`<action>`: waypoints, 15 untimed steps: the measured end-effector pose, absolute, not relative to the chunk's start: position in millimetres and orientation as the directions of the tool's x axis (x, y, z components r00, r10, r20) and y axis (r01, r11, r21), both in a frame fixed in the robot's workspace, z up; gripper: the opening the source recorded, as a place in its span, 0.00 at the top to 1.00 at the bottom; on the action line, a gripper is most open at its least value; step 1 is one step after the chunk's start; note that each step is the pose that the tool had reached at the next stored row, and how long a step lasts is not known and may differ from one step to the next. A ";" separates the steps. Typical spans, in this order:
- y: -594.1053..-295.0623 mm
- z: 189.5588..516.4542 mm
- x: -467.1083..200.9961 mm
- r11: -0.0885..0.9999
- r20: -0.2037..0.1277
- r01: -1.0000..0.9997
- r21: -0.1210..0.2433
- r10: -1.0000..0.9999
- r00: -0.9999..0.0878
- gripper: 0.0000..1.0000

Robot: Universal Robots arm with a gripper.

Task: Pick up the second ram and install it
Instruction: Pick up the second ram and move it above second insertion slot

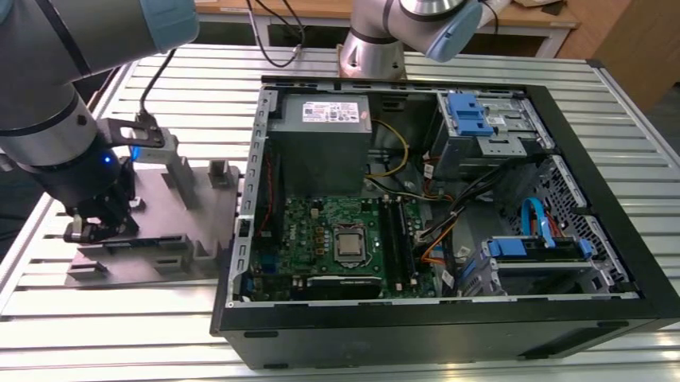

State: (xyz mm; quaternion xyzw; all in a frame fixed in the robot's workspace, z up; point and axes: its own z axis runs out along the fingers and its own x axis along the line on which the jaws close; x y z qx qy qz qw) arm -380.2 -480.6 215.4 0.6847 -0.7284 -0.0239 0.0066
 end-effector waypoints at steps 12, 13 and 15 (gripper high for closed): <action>-480.6 215.3 -380.3 -0.012 -0.023 -0.999 0.044 -1.000 0.011 0.89; -480.6 215.3 -380.3 -0.019 -0.023 -0.999 0.044 -1.000 0.018 0.89; -480.6 215.3 -380.3 -0.030 -0.023 -0.999 0.044 -0.999 0.029 0.89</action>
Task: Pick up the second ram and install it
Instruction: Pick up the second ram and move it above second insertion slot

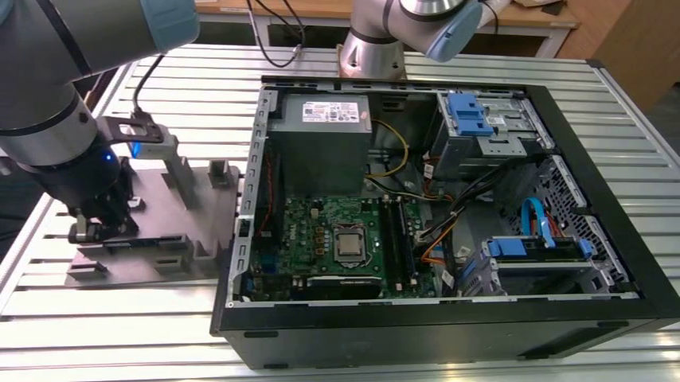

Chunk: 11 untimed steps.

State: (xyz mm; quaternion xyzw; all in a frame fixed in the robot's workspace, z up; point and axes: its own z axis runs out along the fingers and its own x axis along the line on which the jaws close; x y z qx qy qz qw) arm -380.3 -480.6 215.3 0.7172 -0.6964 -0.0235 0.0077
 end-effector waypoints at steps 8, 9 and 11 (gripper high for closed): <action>-480.6 215.3 -380.3 -0.059 -0.023 -0.997 0.044 -0.998 0.058 0.89; -480.6 215.3 -380.3 -0.059 -0.023 -0.997 0.044 -0.998 0.058 0.89; -480.6 215.3 -380.3 -0.060 -0.023 -0.997 0.044 -0.998 0.059 0.89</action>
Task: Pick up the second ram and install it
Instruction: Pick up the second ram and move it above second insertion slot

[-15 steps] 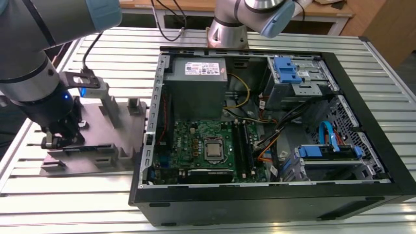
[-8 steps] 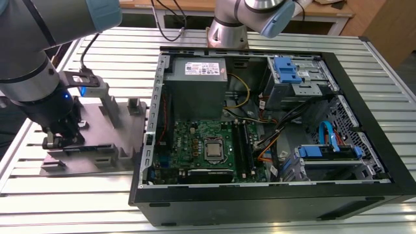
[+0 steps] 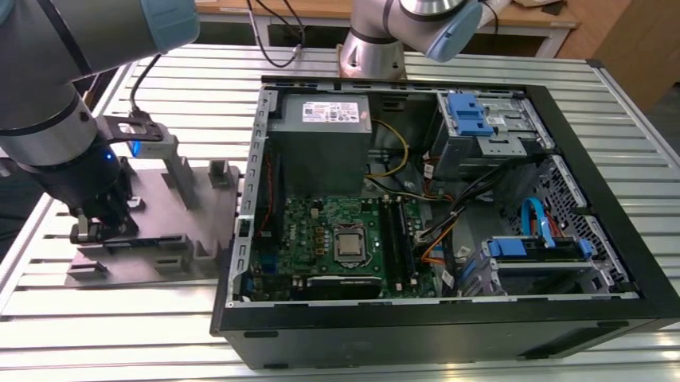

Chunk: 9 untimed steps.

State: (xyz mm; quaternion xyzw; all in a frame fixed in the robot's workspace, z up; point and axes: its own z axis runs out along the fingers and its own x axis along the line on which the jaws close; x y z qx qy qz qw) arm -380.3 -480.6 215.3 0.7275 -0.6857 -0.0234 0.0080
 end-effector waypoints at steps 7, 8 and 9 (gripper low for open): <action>-480.6 215.3 -380.3 -0.060 -0.023 -0.997 0.044 -0.998 0.059 0.70; -480.6 215.3 -380.3 -0.060 -0.023 -0.997 0.044 -0.998 0.059 0.70; -480.6 215.3 -380.3 -0.060 -0.023 -0.997 0.044 -0.998 0.059 0.70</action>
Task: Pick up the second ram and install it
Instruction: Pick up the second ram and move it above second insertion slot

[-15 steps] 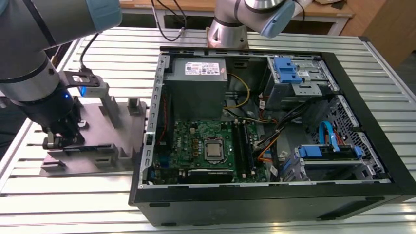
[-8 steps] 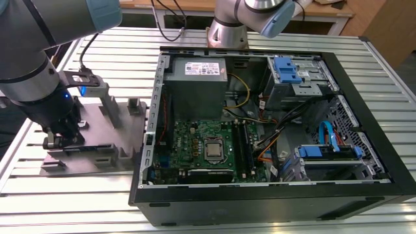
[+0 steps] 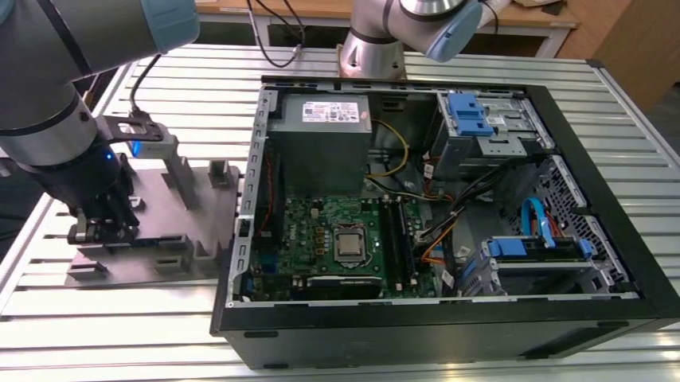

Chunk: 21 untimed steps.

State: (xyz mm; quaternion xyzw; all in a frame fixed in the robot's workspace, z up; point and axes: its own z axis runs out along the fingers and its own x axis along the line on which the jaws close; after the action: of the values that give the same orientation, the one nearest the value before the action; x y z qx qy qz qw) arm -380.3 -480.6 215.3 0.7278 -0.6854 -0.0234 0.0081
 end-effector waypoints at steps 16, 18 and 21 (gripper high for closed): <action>-485.9 194.5 -380.5 -0.060 -0.022 -0.997 0.044 -0.998 0.059 0.70; -485.9 194.4 -380.4 -0.060 -0.022 -0.997 0.044 -0.998 0.059 0.70; -485.9 194.3 -380.5 -0.060 -0.022 -0.997 0.044 -0.998 0.059 0.72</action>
State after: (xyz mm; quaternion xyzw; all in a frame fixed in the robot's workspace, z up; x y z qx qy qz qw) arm -380.5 -485.9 194.3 0.7278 -0.6854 -0.0232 0.0083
